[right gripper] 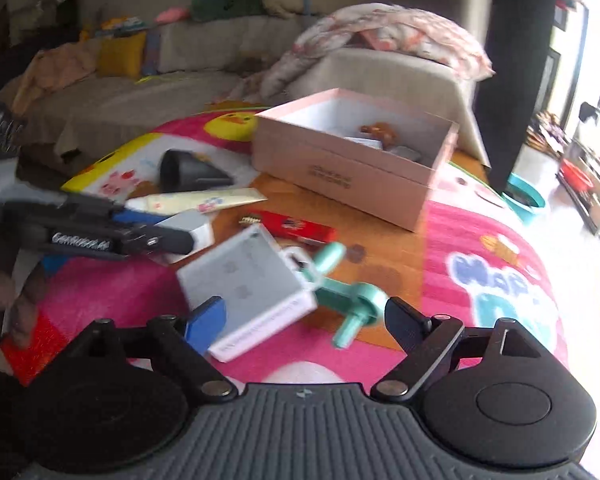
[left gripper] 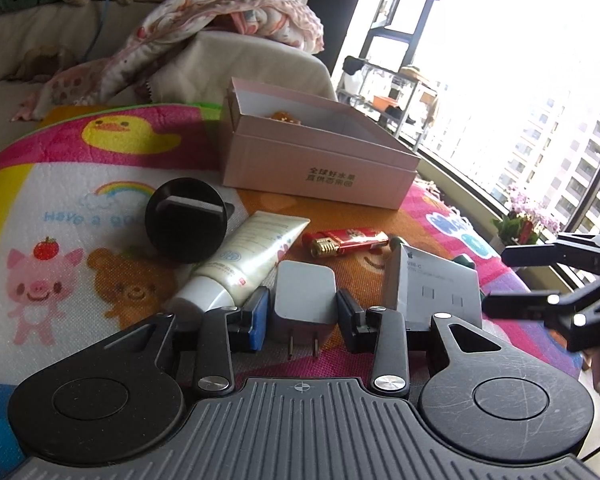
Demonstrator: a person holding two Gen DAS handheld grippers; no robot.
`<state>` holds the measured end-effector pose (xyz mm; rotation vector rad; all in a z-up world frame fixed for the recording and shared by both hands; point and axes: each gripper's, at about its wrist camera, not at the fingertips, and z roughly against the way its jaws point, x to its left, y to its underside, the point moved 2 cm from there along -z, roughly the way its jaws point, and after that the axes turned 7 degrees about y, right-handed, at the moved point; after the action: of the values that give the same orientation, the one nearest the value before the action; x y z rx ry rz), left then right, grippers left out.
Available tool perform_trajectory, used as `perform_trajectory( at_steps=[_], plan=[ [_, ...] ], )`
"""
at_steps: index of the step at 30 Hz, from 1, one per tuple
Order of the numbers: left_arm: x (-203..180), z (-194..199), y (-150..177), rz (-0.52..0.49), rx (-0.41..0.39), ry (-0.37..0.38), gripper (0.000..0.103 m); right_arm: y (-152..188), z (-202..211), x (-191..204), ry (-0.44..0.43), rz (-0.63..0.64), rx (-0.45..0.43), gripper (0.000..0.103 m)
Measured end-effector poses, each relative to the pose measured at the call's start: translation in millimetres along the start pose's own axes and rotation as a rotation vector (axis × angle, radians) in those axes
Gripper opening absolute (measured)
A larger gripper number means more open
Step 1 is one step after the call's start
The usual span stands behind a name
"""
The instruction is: Organize rigid objects
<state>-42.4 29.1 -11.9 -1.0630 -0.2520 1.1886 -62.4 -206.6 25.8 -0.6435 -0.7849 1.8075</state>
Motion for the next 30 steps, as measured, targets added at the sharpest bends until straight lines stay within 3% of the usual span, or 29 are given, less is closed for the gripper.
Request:
perform_trajectory(
  at_steps=[7, 11, 14, 16, 19, 26, 30],
  plan=[
    [-4, -1, 0, -0.015, 0.004, -0.017, 0.041, 7, -18, -29, 0.188, 0.007, 0.058, 0.087],
    [-5, -1, 1, -0.021, 0.005, -0.023, 0.041, 3, -24, -44, 0.408, -0.039, 0.018, 0.087],
    [-5, -1, 1, -0.022, 0.007, -0.024, 0.041, 2, -17, -46, 0.310, -0.088, -0.013, 0.087],
    [-5, -1, 0, -0.022, 0.007, -0.024, 0.041, 3, -18, -36, 0.234, -0.050, -0.005, 0.088],
    [-5, -1, 1, -0.021, 0.008, -0.024, 0.041, 7, -30, -21, 0.199, 0.027, -0.005, 0.088],
    [-6, -2, 1, -0.034, 0.011, -0.032, 0.041, -13, -67, -19, 0.081, -0.051, 0.038, 0.088],
    [-10, -3, 0, -0.066, 0.023, -0.048, 0.041, -15, -65, -11, 0.061, -0.049, 0.046, 0.069]
  ],
)
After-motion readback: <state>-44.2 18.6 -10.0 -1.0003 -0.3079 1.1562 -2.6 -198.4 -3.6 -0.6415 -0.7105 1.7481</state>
